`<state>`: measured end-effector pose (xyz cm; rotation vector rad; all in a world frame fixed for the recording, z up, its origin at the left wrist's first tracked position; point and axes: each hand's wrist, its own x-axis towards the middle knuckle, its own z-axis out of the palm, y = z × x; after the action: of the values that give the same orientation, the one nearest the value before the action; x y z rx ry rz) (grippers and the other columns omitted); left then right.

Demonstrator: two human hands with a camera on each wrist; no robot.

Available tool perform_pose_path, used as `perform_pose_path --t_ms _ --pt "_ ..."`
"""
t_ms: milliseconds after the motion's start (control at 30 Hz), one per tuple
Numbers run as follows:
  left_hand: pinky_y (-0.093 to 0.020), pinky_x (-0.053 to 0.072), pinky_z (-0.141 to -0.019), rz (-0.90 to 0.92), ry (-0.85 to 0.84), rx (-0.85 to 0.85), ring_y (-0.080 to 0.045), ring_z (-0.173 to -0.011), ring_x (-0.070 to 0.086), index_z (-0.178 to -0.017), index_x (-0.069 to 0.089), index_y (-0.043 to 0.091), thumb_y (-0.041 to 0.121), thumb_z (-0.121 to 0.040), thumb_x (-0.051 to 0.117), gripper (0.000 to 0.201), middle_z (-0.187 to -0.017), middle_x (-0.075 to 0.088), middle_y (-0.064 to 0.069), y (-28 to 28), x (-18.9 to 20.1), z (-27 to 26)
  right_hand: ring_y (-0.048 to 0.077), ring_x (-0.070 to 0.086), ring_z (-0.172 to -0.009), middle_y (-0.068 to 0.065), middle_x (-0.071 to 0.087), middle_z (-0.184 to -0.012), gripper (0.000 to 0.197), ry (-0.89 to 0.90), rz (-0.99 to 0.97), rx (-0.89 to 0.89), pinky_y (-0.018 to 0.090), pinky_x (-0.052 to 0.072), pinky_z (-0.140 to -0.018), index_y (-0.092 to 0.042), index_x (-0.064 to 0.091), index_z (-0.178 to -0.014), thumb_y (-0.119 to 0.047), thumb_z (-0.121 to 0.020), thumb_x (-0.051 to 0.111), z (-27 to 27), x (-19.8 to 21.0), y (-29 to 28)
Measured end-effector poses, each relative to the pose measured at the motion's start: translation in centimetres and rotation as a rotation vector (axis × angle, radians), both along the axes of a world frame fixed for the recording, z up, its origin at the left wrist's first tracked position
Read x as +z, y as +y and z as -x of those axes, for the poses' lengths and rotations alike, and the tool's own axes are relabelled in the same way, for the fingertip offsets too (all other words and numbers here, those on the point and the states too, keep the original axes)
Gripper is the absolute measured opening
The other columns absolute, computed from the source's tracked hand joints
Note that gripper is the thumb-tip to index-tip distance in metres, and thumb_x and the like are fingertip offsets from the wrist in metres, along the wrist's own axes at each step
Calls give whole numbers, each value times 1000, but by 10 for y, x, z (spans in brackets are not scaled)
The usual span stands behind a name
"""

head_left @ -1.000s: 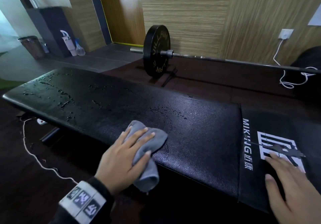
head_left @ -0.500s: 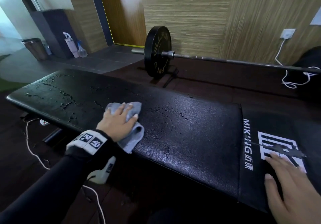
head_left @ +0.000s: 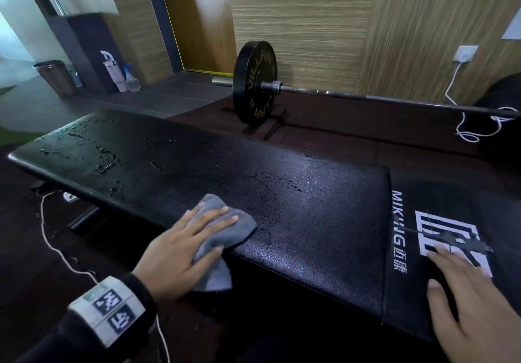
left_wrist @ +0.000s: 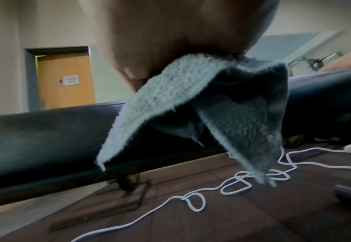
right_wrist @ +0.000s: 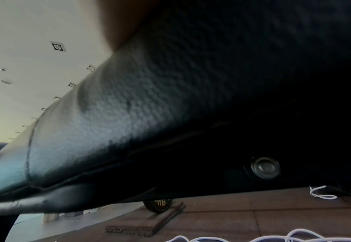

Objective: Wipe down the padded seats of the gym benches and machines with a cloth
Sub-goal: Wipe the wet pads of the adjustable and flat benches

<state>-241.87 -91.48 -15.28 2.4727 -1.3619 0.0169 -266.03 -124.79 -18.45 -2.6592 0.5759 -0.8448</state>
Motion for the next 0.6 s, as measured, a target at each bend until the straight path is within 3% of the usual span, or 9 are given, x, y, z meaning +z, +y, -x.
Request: perform_pose_path --t_ms 167,233,300,400,467,600 --pt "-37 20 -118 35 68 257 -6 -141 26 -136 30 55 59 -87 27 49 -149 34 22 13 12 -40 24 44 -123 13 59 -125 57 -31 -14 -51 17 14 -110 -1 63 -114 -37 -84 29 -2 3 4" --pt "-36 18 -118 -2 108 342 -11 -143 24 -140 30 50 56 -91 31 50 -152 30 19 0 17 -53 21 43 -121 13 61 -123 57 -45 0 -76 18 18 -108 -2 64 -112 -36 -83 30 -4 6 8" --pt "-39 13 -119 -103 137 406 -17 -146 17 -147 27 40 49 -97 32 51 -156 22 14 -17 20 -65 20 42 -120 13 62 -122 56 -45 14 -89 28 25 -104 -1 64 -111 -36 -83 30 -6 8 11" --pt "-43 3 -120 -281 128 395 -23 -148 6 -153 12 32 49 -99 22 57 -160 8 9 -47 22 -79 23 45 -120 11 60 -123 56 -17 10 -113 34 32 -98 -5 63 -112 -38 -82 29 -7 11 12" --pt "-43 -2 -119 -360 123 350 -20 -148 -1 -153 6 28 51 -98 18 61 -161 3 6 -67 25 -75 27 49 -119 11 60 -123 57 20 3 -102 34 33 -98 -6 62 -114 -40 -82 29 -8 11 9" --pt "-39 -5 -117 -349 125 201 -19 -147 -1 -154 8 30 43 -102 28 56 -161 3 5 -106 41 -29 34 51 -113 14 60 -120 54 45 5 -84 42 37 -99 -3 61 -112 -38 -83 31 -8 12 4"
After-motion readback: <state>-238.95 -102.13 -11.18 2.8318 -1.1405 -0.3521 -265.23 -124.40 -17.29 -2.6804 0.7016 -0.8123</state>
